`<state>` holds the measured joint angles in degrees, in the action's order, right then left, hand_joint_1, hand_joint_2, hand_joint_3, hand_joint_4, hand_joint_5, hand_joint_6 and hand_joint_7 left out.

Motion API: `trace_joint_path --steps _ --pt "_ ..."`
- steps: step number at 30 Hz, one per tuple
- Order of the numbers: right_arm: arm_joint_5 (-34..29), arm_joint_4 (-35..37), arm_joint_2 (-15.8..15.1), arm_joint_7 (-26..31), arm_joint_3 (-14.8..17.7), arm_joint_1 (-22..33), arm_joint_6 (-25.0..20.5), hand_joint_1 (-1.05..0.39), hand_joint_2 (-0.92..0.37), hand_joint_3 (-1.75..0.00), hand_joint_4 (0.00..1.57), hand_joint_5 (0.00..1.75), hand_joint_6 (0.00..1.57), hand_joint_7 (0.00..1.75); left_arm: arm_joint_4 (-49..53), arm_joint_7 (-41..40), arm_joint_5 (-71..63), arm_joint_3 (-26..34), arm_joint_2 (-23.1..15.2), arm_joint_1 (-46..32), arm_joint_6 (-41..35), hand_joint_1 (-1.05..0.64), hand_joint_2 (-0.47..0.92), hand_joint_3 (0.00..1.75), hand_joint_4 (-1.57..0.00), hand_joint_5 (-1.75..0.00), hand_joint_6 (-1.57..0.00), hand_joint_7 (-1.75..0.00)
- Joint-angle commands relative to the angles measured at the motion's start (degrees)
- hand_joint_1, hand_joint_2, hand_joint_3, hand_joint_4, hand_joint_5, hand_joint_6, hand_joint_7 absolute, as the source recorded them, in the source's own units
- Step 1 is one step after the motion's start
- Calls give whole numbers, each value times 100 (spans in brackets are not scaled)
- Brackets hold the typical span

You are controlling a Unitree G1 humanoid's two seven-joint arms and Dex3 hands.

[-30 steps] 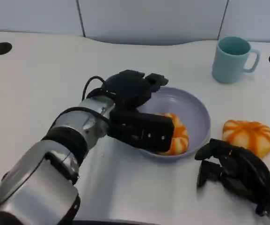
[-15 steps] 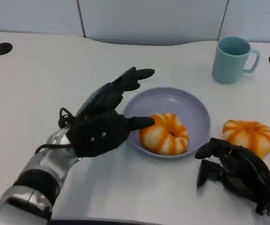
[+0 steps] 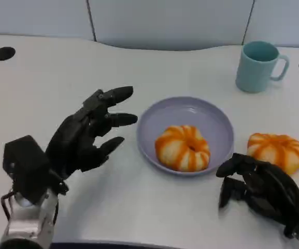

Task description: Grasp the bread from the table and place it into the plate.

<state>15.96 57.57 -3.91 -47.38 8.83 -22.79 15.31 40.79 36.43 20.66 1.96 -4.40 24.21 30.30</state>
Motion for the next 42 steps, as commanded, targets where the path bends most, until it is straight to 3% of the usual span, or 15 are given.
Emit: trace_joint_path --steps 1,9,13,15,17,20,23,35,42 --pt "-79 104 -53 47 -14 241 -156 -52 -92 -9 63 157 75 100 -799 519 879 393 57 -502 -962 -91 92 20 -27 -111 -27 -37" --pt "23 137 -70 -106 62 233 -287 -49 -92 -9 64 153 76 98 -1470 432 1149 747 267 -1235 -1487 -94 92 23 -49 -124 -50 -42" --pt "-5 127 -68 -66 52 238 -272 -50 -92 -9 65 155 77 98 -1679 559 1296 832 307 -1480 -1789 -91 92 21 -47 -137 -52 -52" --pt "43 167 -54 -117 89 225 -286 -49 -92 -8 64 156 76 97 -1752 630 1337 878 328 -1600 -1865 -84 92 17 -42 -154 -39 -94" --pt "6 135 -58 -68 67 239 -275 -50 -92 -8 64 156 77 97 -1817 620 1334 923 337 -1752 -1874 -79 92 11 -40 -166 -32 -121" --pt "7 155 -66 -83 70 239 -243 -50 -92 -8 64 155 77 97 -1888 607 1392 1004 342 -1928 -1988 -74 92 6 -41 -174 -30 -140" --pt "4 144 -64 -56 66 227 -271 -48 -92 -9 64 154 77 96 -1957 558 1362 1055 338 -2130 -2074 -72 92 5 -42 -174 -30 -143" --pt "-18 193 -87 -40 74 161 -246 -50 -92 -8 65 155 79 95 -1512 420 1081 1214 430 -2309 -1780 -69 92 11 -46 -165 -37 -127" --pt "-36 280 -132 -35 93 137 -198 -50 -92 -9 65 159 78 97 -1256 302 894 1278 469 -2258 -1602 -70 92 11 -46 -166 -35 -131"
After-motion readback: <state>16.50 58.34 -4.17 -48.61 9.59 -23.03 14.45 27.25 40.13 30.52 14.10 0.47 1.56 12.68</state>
